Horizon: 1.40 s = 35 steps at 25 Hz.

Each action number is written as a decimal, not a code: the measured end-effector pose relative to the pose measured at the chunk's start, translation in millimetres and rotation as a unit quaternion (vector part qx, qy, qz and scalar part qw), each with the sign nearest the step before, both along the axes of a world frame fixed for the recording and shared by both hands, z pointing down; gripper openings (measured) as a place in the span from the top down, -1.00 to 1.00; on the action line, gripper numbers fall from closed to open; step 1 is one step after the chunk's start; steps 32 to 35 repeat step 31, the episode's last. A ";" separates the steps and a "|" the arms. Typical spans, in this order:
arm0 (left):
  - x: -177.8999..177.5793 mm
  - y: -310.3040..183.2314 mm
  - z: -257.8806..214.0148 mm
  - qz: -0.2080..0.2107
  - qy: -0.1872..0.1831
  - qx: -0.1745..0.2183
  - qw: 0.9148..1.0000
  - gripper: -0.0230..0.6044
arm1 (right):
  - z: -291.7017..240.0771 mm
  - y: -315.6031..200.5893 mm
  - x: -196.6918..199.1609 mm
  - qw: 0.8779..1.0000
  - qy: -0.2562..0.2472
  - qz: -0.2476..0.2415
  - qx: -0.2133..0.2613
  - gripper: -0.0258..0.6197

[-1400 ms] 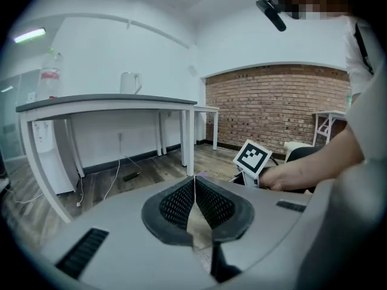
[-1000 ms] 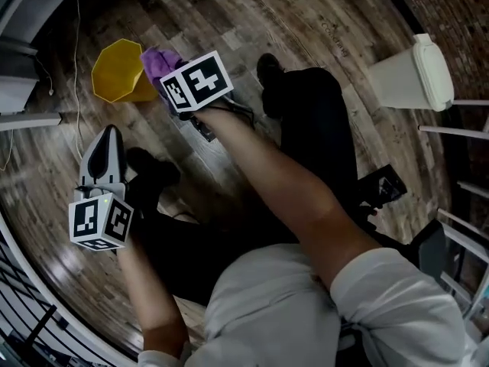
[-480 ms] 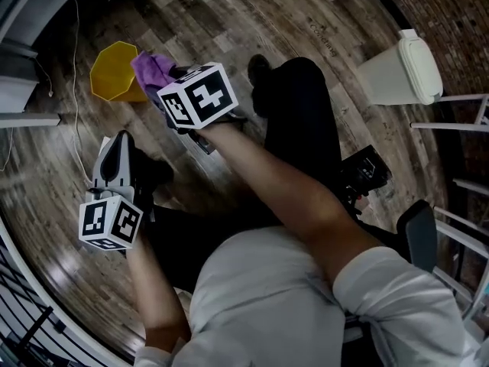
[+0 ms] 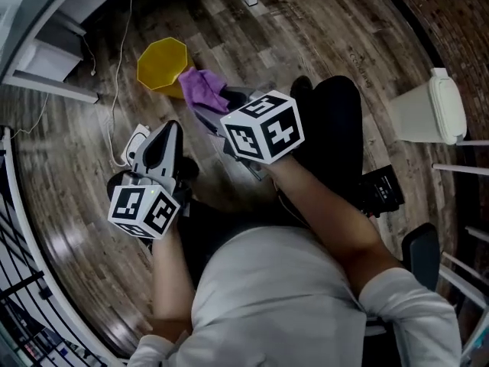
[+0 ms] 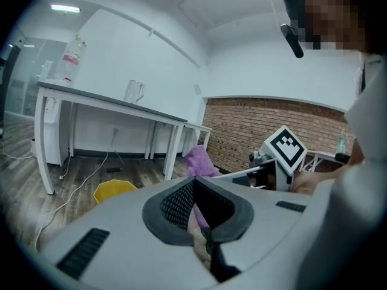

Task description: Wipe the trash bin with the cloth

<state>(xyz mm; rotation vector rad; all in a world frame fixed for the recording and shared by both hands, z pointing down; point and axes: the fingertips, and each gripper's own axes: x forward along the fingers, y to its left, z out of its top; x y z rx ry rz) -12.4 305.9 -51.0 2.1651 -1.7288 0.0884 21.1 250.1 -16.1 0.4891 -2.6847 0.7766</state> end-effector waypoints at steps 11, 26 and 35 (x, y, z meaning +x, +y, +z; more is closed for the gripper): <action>0.9 35.7 -3.9 -0.016 0.003 -0.001 1.000 0.91 | -4.5 45.4 31.2 1.000 0.011 -0.020 0.015 0.41; 6.9 28.9 29.4 -0.009 0.033 -0.042 0.999 0.91 | 27.2 32.6 42.3 0.999 0.033 -0.002 0.003 0.42; 15.9 27.6 32.9 0.000 0.032 -0.045 0.998 0.91 | 33.9 32.4 47.9 0.999 0.038 -0.002 0.005 0.42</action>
